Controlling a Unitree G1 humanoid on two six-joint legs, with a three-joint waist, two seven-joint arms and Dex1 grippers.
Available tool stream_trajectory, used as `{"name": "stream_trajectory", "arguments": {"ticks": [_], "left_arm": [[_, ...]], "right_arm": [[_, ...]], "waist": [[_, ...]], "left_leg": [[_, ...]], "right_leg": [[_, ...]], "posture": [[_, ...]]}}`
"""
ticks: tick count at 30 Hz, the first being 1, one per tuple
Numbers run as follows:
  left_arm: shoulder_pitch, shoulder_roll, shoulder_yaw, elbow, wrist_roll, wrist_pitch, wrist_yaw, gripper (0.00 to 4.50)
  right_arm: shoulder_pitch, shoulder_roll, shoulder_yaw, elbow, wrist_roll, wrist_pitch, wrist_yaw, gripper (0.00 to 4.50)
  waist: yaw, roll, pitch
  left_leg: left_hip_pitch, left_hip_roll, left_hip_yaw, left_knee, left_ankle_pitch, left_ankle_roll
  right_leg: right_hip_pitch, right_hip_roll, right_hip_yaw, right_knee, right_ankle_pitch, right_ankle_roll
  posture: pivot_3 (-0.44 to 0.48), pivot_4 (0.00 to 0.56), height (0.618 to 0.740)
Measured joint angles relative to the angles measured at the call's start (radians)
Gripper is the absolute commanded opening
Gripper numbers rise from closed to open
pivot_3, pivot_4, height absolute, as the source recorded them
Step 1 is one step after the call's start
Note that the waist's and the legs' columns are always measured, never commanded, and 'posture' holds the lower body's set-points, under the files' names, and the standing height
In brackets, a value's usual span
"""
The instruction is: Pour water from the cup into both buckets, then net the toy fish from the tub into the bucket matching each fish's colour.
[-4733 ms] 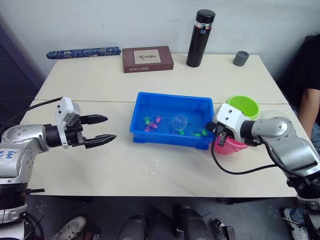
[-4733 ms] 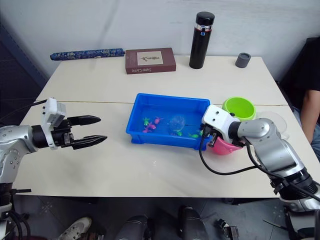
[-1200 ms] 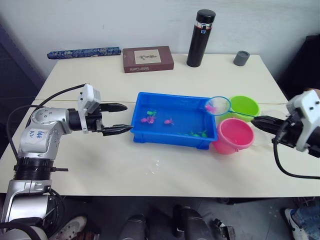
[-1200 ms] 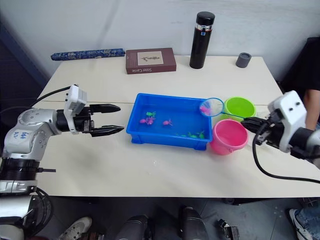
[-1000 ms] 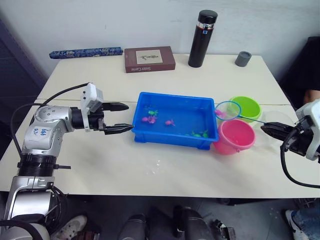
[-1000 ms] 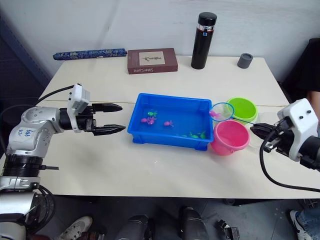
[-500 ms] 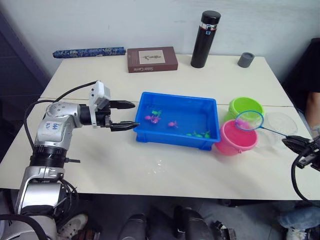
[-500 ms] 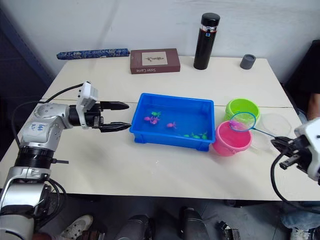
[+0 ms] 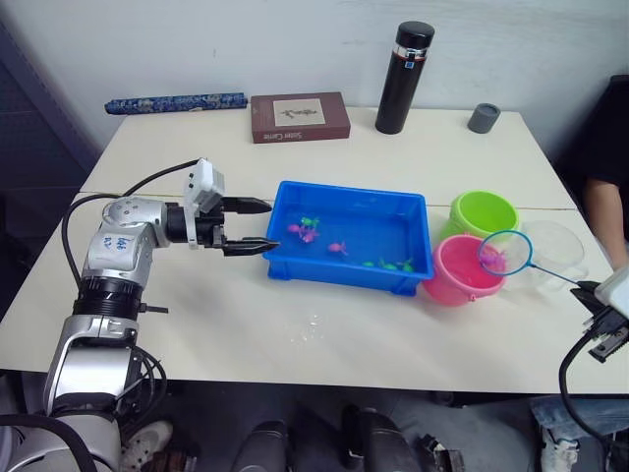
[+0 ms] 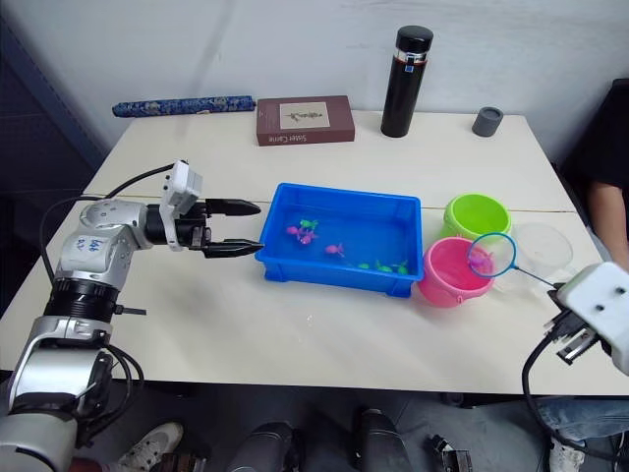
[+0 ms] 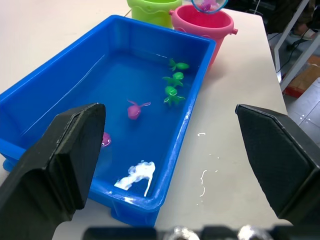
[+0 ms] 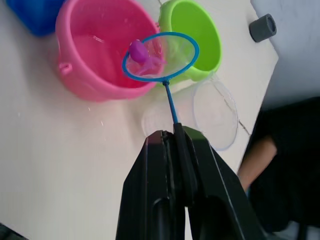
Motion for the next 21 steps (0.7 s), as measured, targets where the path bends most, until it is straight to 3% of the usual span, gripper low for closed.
{"name": "stream_trajectory", "arguments": {"ticks": [9,21], "left_arm": [[-0.041,-0.029,-0.002,0.069,0.024,-0.04,-0.027,4.48],[-0.044,-0.069,-0.002,0.088,0.03,-0.056,-0.034,4.48]], "right_arm": [[0.015,0.0,0.09,-0.033,-0.241,-0.233,-0.023,0.0],[0.08,0.017,0.089,0.009,-0.515,-0.551,-0.015,0.0]], "waist": [[-0.001,0.0,0.0],[-0.001,0.0,0.0]], "left_leg": [[0.0,0.0,0.001,0.0,0.0,0.0],[0.0,0.0,0.001,0.0,0.0,0.0]], "right_leg": [[0.0,0.001,0.0,0.0,0.0,0.0],[0.0,0.002,0.001,0.0,0.0,0.0]], "posture": [[0.0,0.15,0.74],[0.0,0.15,0.74]]}}
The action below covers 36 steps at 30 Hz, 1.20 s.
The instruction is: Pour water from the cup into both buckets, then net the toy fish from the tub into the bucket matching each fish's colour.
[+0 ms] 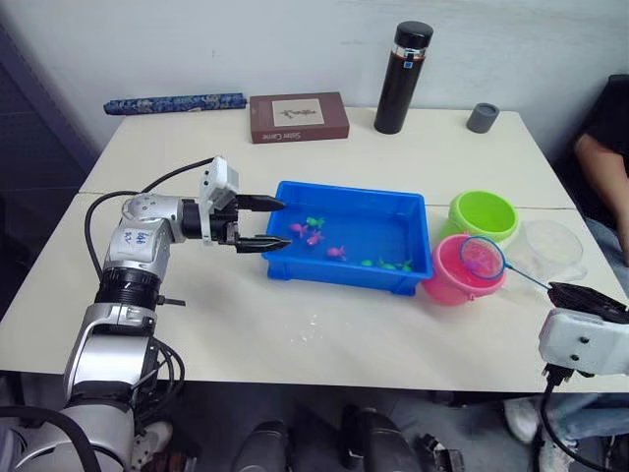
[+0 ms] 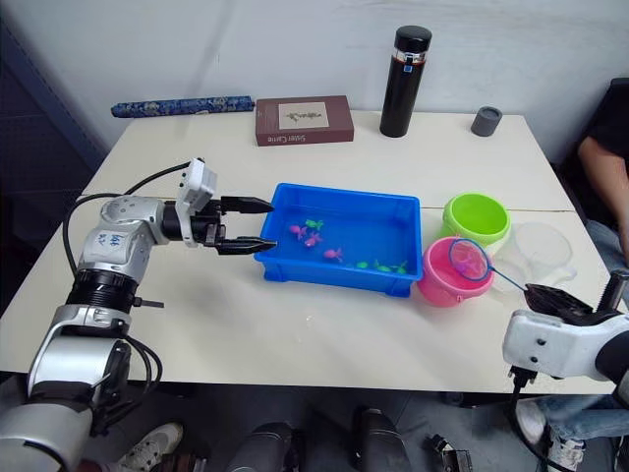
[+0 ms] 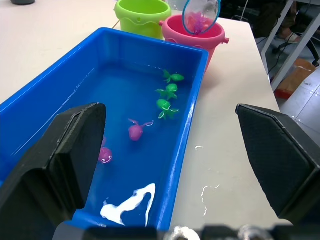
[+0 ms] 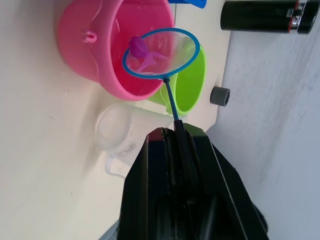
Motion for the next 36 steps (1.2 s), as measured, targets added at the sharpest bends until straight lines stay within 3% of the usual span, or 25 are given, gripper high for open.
{"name": "stream_trajectory", "arguments": {"ticks": [12,18,20,24,28,30,36], "left_arm": [[0.0,-0.011,0.0,0.001,0.003,-0.001,-0.005,4.48],[0.001,-0.009,0.004,0.0,0.004,0.001,-0.006,4.48],[0.008,0.003,0.007,-0.008,0.003,0.008,-0.003,4.48],[0.08,0.06,0.04,-0.075,-0.003,0.042,0.03,4.48],[0.158,0.115,0.071,-0.16,-0.013,0.09,0.067,4.48],[0.221,0.158,0.104,-0.216,-0.021,0.12,0.084,4.48],[0.356,0.221,0.185,-0.362,-0.062,0.2,0.141,4.48]], "right_arm": [[-0.037,0.047,-0.04,0.082,-0.17,-0.232,-0.1,0.0],[-0.149,0.071,-0.014,0.08,-0.063,-0.198,-0.085,0.0],[-0.248,0.069,0.04,0.074,0.011,-0.113,-0.06,0.0],[-0.554,0.062,0.272,0.051,0.192,0.314,0.038,0.0],[-0.752,0.062,0.459,0.066,0.296,0.61,0.085,0.0],[-0.861,0.069,0.546,0.106,0.337,0.703,0.096,0.0],[-0.984,0.081,0.726,0.214,0.406,0.809,0.113,0.0]], "waist": [[0.001,0.0,0.0],[-0.003,0.0,0.0],[-0.01,0.0,0.0],[-0.03,0.0,0.0],[-0.024,0.0,0.0],[-0.027,0.0,0.0],[-0.022,0.0,0.0]], "left_leg": [[0.001,0.0,0.0,0.0,0.0,0.0],[0.001,0.0,0.001,0.0,0.0,0.0],[0.002,0.001,0.002,0.0,0.0,0.0],[0.003,0.003,0.001,0.0,0.0,-0.001],[0.001,0.003,-0.003,0.0,0.0,-0.002],[0.001,0.002,-0.002,0.0,0.0,-0.002],[0.0,0.001,-0.003,0.0,0.0,-0.002]], "right_leg": [[0.0,0.0,0.0,0.001,0.0,0.0],[0.0,0.001,0.001,0.001,0.0,0.0],[0.0,0.001,0.002,0.002,0.0,0.0],[0.0,0.001,0.002,0.003,-0.001,-0.001],[-0.002,-0.001,-0.001,0.004,-0.002,-0.004],[-0.002,-0.002,-0.001,0.004,-0.002,-0.004],[-0.001,-0.003,-0.001,0.003,-0.002,-0.004]], "posture": [[0.0,0.15,0.74],[0.0,0.15,0.74],[0.0,0.15,0.74],[0.0,0.15,0.74],[0.0,0.15,0.74],[0.0,0.15,0.74],[0.0,0.15,0.74]]}}
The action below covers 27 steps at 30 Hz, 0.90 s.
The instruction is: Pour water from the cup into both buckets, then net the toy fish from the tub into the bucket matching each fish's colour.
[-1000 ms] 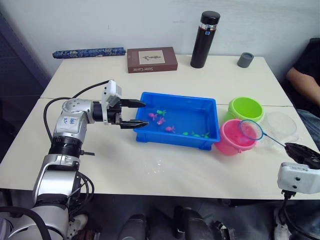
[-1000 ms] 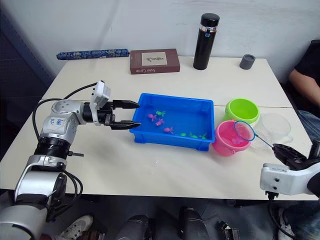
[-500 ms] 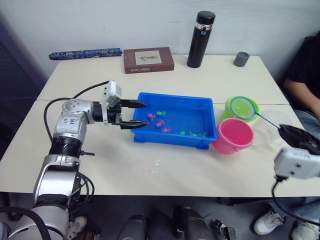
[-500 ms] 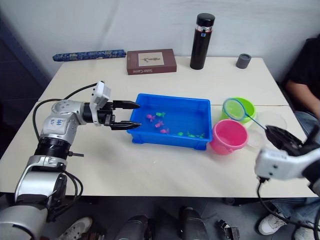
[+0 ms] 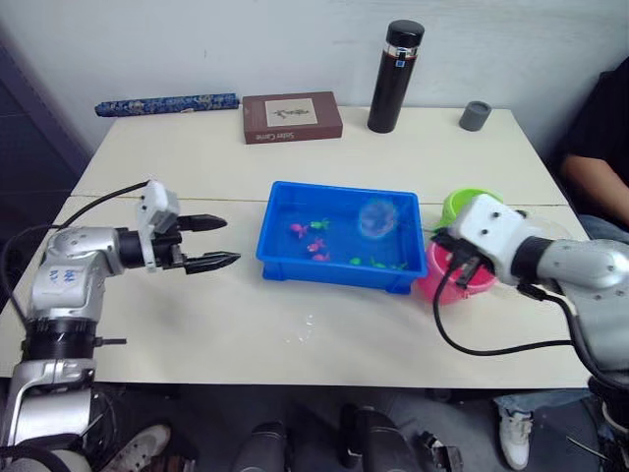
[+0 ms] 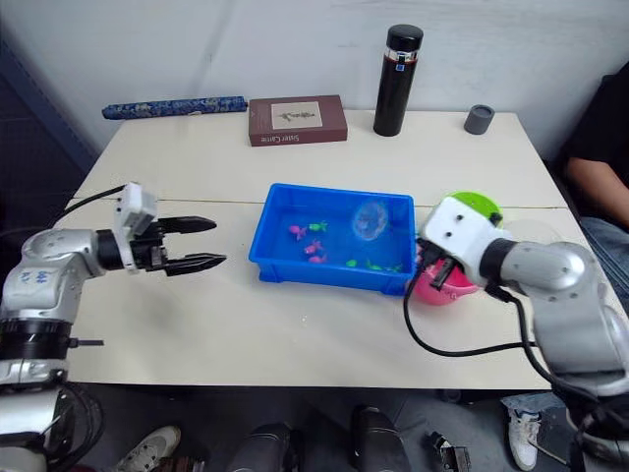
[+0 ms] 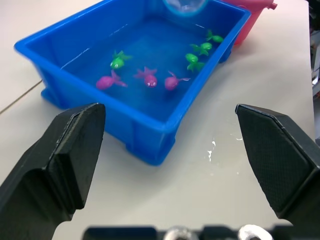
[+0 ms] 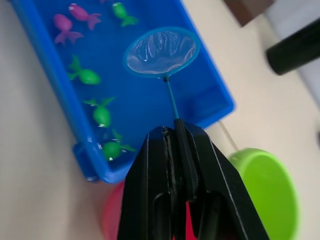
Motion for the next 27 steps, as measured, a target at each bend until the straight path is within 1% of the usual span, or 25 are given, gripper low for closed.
{"name": "stream_trajectory", "arguments": {"ticks": [5,9,15,27], "left_arm": [[0.112,0.029,0.066,-0.117,-0.046,0.061,0.055,4.48],[0.164,0.039,0.095,-0.188,-0.073,0.094,0.086,4.48],[0.199,0.043,0.106,-0.236,-0.104,0.115,0.116,4.48],[0.208,0.061,0.112,-0.266,-0.124,0.126,0.147,4.48]], "right_arm": [[-0.078,0.027,0.122,0.104,0.007,-0.043,0.009,0.0],[-0.101,0.039,0.173,0.14,0.009,-0.098,0.019,0.0],[-0.109,0.04,0.199,0.171,0.008,-0.148,0.023,0.0],[-0.114,0.042,0.256,0.226,-0.016,-0.259,0.028,0.0]], "waist": [[-0.006,0.0,0.0],[-0.004,0.0,0.0],[-0.006,0.0,0.0],[-0.006,0.0,0.0]], "left_leg": [[0.0,0.0,0.0,-0.001,0.0,0.0],[0.0,0.0,0.0,-0.001,0.0,0.0],[0.0,0.0,0.0,-0.001,0.0,0.0],[0.0,0.0,0.0,-0.001,0.0,0.0]], "right_leg": [[0.0,0.0,0.0,0.0,0.0,0.0],[0.0,0.0,0.0,0.0,0.0,0.0],[0.0,0.0,0.0,-0.001,0.0,0.0],[0.0,0.0,0.0,-0.001,0.0,0.0]], "posture": [[0.0,0.15,0.74],[0.0,0.15,0.74],[0.0,0.15,0.74],[0.0,0.15,0.74]]}}
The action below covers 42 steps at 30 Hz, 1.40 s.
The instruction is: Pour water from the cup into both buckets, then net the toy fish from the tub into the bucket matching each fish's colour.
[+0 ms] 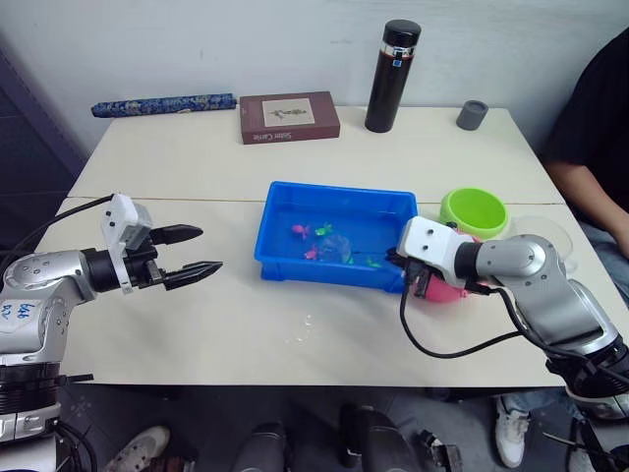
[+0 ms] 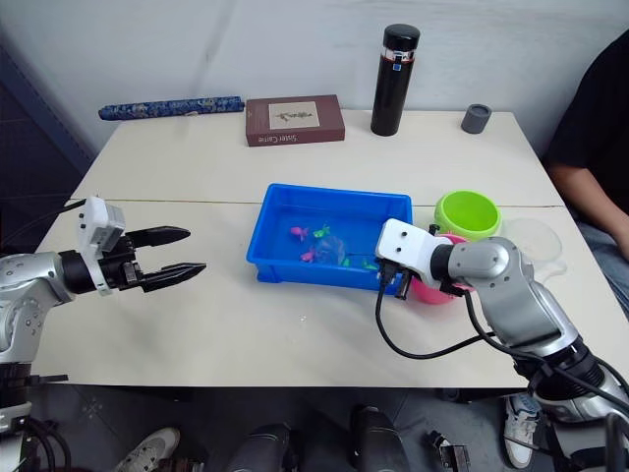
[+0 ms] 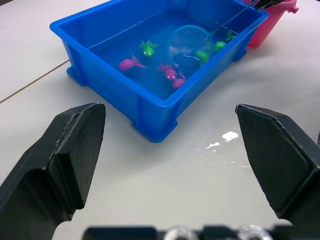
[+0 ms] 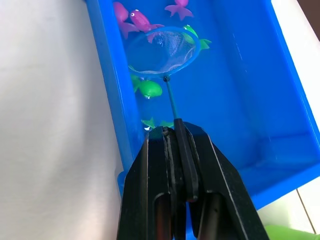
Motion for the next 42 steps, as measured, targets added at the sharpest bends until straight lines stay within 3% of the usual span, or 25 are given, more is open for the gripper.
{"name": "stream_trajectory", "arguments": {"ticks": [18,34,42], "left_arm": [[0.034,0.011,0.021,-0.025,-0.024,0.007,0.024,4.48],[0.064,0.012,0.037,-0.056,-0.03,0.025,0.043,4.48],[0.064,0.012,0.039,-0.057,-0.031,0.027,0.044,4.48]], "right_arm": [[-0.034,0.035,0.049,0.066,-0.061,-0.006,-0.004,0.0],[-0.08,0.194,0.079,0.081,-0.045,0.096,-0.034,0.0],[-0.088,0.228,0.012,0.089,0.008,0.179,-0.066,0.0]], "waist": [[-0.001,0.0,0.0],[-0.002,0.0,0.0],[-0.002,0.0,0.0]], "left_leg": [[0.0,0.0,0.0,0.0,0.0,0.0],[0.0,0.0,0.0,-0.001,0.0,0.0],[0.0,0.0,0.0,-0.001,0.0,0.0]], "right_leg": [[0.0,0.0,0.0,-0.001,0.0,0.0],[0.0,0.0,0.0,-0.001,0.0,0.0],[0.0,0.0,0.0,-0.001,0.0,0.0]], "posture": [[0.0,0.15,0.74],[0.0,0.15,0.74],[0.0,0.15,0.74]]}}
